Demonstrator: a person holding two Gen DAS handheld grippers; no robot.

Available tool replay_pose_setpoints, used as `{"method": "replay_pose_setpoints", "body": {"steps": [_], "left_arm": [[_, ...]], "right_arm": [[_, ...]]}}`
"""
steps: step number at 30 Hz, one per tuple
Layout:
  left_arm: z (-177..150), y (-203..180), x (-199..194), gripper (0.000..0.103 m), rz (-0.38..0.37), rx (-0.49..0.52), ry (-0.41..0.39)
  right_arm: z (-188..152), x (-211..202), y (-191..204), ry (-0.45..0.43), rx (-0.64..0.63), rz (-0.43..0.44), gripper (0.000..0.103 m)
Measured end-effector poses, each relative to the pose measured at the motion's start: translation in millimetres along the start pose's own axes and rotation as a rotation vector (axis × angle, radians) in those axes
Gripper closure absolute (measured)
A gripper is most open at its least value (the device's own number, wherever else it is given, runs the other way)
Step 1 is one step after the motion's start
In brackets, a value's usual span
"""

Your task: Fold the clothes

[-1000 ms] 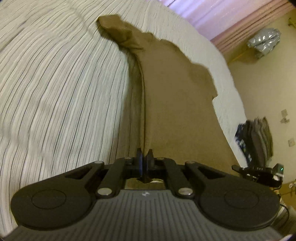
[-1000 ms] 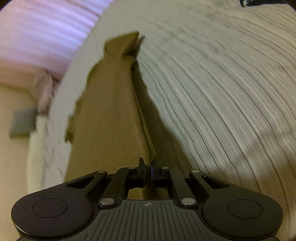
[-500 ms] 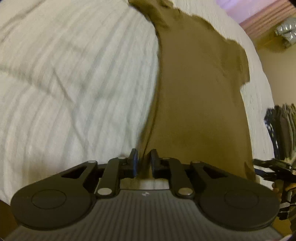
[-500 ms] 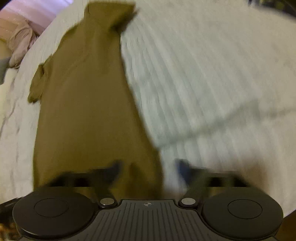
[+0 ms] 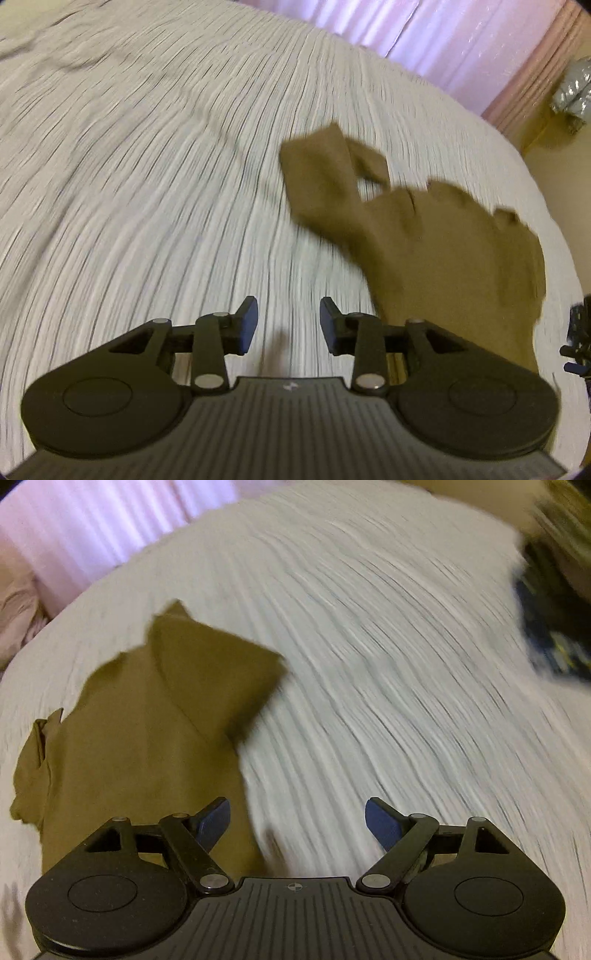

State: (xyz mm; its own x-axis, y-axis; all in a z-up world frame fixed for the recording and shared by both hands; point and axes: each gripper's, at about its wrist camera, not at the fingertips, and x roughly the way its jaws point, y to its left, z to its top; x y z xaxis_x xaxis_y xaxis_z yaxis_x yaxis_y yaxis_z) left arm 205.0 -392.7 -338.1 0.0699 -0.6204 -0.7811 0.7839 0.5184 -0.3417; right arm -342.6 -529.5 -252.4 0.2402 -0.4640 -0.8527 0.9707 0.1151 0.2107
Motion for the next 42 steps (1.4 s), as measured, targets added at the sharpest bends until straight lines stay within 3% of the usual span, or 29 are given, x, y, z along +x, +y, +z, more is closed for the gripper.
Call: {"method": "replay_pose_setpoints", "body": {"steps": [6,11,13,14,15,18,23,26,28,30,31,32,34,36,42], "left_arm": [[79.4,10.2,72.0,0.061,-0.052,-0.068,-0.045],[113.0,14.6,130.6,0.059,-0.062,-0.122,-0.033],[113.8,16.1,148.8,0.069,-0.093,-0.146,-0.012],[113.2,17.7,156.2,0.091,-0.134,-0.164,0.006],[110.4,19.3,158.8,0.103,-0.182,-0.192,0.021],[94.2,23.5,127.9,0.103,-0.242,-0.276,-0.06],[72.4,30.6,-1.9,0.103,-0.192,-0.438,-0.28],[88.6,7.7,-59.5,0.102,-0.138,-0.383,-0.308],[108.9,-10.6,-64.4,0.099,-0.151,-0.313,-0.317],[131.9,-25.7,-41.1,0.063,-0.107,-0.276,-0.303],[140.3,-30.0,-24.3,0.057,-0.089,-0.272,-0.306],[145.8,-32.0,-5.8,0.058,-0.078,-0.263,-0.297],[146.9,-29.4,25.7,0.059,-0.022,-0.254,-0.206],[130.7,-11.2,35.8,0.062,0.038,-0.308,-0.124],[36.8,63.1,-11.8,0.061,0.191,-0.517,-0.096]], "right_arm": [[50.7,36.8,47.2,-0.096,-0.059,0.003,0.019],[65.1,53.3,50.7,-0.1,-0.017,-0.013,0.019],[61.3,60.3,47.1,-0.074,0.018,-0.028,0.019],[59.3,63.6,45.3,-0.06,0.035,-0.036,0.019],[56.0,65.7,42.0,-0.044,0.052,-0.045,0.019],[45.1,70.9,32.1,-0.007,0.096,-0.064,0.019],[42.0,77.1,20.5,0.007,0.132,-0.064,0.019],[44.0,80.8,20.5,0.017,0.14,-0.058,0.019],[44.2,81.2,23.3,0.02,0.145,-0.051,0.019],[42.4,80.6,26.4,0.022,0.149,-0.044,0.019],[41.4,81.1,28.1,0.022,0.152,-0.042,0.019],[40.0,81.4,29.1,0.026,0.154,-0.039,0.019],[37.5,81.6,31.0,0.035,0.154,-0.032,0.019],[33.5,77.7,30.1,0.034,0.14,-0.024,0.019],[17.2,69.8,8.2,0.041,0.19,-0.049,0.019]]}}
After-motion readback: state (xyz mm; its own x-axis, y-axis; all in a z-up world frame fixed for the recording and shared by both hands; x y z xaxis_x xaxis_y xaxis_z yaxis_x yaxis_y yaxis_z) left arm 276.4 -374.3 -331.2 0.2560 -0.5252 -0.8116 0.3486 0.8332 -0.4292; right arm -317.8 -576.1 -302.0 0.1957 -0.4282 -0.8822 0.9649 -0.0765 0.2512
